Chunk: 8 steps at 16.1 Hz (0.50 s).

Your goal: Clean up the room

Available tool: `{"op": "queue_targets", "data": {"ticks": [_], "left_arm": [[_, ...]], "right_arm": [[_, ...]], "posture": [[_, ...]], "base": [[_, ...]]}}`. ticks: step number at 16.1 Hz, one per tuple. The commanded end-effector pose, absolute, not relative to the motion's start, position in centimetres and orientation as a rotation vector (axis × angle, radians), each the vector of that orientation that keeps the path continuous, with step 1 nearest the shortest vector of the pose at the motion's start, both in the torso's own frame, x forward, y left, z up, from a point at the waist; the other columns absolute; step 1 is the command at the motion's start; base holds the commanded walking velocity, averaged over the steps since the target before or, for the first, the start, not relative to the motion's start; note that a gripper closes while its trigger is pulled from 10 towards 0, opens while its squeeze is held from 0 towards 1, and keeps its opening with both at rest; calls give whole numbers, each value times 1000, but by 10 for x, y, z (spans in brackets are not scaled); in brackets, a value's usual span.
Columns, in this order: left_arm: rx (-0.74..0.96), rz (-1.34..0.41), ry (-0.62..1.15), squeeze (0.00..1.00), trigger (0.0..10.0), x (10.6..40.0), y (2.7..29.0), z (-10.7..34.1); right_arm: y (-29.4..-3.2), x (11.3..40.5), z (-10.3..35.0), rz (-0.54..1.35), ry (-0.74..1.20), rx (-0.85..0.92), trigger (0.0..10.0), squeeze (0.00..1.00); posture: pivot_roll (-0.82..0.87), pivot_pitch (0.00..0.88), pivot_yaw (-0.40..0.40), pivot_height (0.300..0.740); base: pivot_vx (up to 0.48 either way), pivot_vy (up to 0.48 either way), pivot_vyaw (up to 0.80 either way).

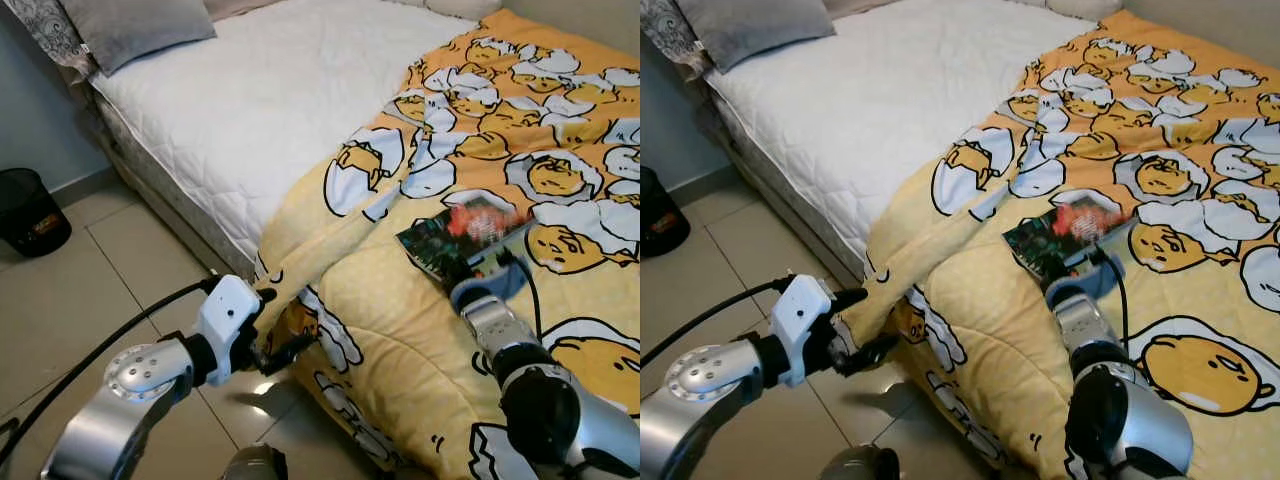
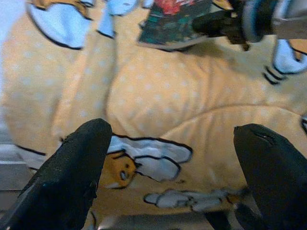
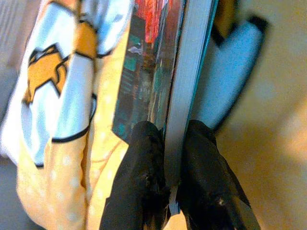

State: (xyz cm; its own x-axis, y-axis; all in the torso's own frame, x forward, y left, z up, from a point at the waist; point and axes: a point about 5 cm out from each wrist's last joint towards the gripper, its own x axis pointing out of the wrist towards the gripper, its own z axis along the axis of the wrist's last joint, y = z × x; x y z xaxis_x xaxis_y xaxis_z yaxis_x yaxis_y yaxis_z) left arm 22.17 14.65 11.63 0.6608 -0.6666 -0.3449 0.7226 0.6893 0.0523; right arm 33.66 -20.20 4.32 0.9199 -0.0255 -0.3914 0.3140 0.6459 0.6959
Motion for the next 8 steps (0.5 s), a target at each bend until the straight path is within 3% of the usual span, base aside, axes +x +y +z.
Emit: {"op": "queue_targets", "data": {"ticks": [1, 4, 5, 7, 8], "left_arm": [[213, -762, 298, 1000, 10000, 225, 150, 118], [218, -607, 263, 1000, 10000, 235, 155, 108], [218, -607, 263, 1000, 10000, 235, 155, 108], [211, -522, 231, 949, 10000, 243, 155, 107], [212, -486, 219, 898, 10000, 246, 155, 107]], "right_arm": [[-209, 339, 50, -181, 326, 793, 0, 0], [-224, 339, 68, -178, 207, 509, 0, 0], [-224, 339, 68, -178, 207, 509, 0, 0], [-221, 322, 76, -234, 94, 240, 0, 0], [-213, 311, 78, -275, 47, 137, 8784, 0]], "posture": [[177, 0, -4, 740], [119, 0, 9, 740], [119, 0, 9, 740], [79, 0, 33, 740], [74, 0, 37, 740]], "base": [[0, 0, 0], [0, 0, 0], [0, 0, 0], [0, 0, 0], [0, 0, 0]]}}
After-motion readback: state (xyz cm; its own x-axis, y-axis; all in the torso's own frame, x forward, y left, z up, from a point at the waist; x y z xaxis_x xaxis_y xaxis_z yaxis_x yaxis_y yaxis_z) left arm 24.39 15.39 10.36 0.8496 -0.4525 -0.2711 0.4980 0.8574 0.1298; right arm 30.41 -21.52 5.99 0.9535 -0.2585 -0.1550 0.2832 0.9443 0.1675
